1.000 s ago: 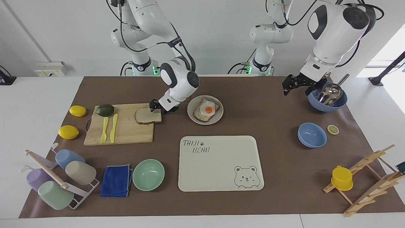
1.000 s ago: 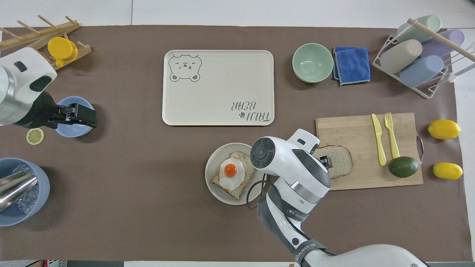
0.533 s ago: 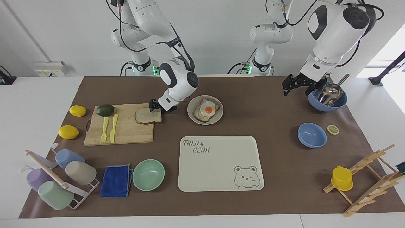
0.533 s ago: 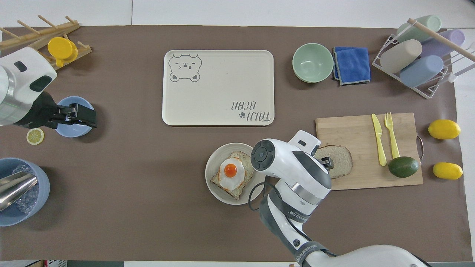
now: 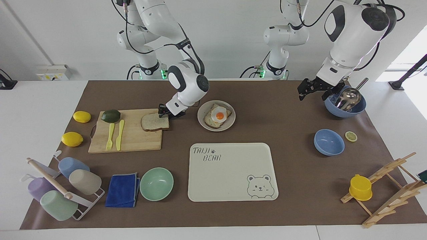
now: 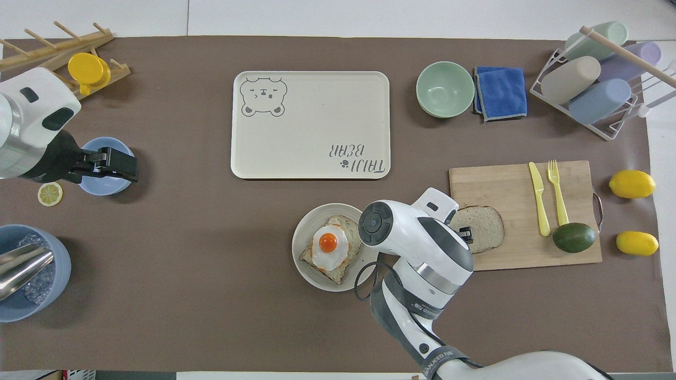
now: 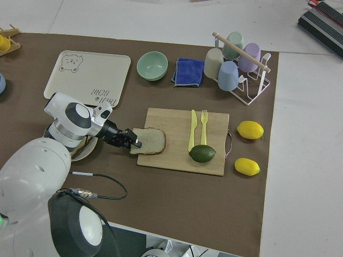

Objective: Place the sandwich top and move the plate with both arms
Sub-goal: 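Grasp the bread slice on the cutting board with the right gripper, then carry the bread slice over the egg toast and lower it onto the plate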

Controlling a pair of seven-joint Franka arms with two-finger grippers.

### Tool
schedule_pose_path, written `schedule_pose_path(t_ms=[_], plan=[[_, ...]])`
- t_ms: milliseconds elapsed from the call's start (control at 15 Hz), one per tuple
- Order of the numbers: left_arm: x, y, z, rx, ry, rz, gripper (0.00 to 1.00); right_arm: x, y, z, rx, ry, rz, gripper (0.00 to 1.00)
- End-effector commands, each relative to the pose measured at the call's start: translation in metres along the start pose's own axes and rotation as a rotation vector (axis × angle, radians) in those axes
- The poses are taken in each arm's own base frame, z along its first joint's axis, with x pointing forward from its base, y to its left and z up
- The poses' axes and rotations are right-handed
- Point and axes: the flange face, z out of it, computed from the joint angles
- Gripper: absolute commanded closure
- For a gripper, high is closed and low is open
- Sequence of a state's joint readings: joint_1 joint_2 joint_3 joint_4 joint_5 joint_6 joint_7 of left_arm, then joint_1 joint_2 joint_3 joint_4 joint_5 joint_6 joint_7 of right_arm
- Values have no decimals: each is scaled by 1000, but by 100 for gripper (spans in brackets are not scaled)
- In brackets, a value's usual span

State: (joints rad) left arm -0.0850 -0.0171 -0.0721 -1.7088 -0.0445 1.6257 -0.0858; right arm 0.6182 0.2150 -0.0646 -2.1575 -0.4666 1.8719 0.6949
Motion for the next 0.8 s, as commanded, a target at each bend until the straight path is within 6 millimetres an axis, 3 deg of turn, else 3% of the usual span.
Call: schedule_pose_path(t_ms=[0, 133, 333, 600, 733], plan=[[-6, -2, -3, -13, 9, -5, 0, -6, 3, 0, -1, 34, 15, 100], [-6, -3, -3, -13, 9, -6, 0, -8, -1, -5, -6, 42, -1, 100], [-6, -3, -3, -14, 10, -6, 0, -5, -5, -30, -23, 51, -7, 100], [-6, -3, -3, -14, 10, -6, 0, -11, -20, -109, 29, 96, -11, 100], [-6, -3, -3, -14, 10, -6, 0, -10, -18, -150, 60, 90, 0, 100]])
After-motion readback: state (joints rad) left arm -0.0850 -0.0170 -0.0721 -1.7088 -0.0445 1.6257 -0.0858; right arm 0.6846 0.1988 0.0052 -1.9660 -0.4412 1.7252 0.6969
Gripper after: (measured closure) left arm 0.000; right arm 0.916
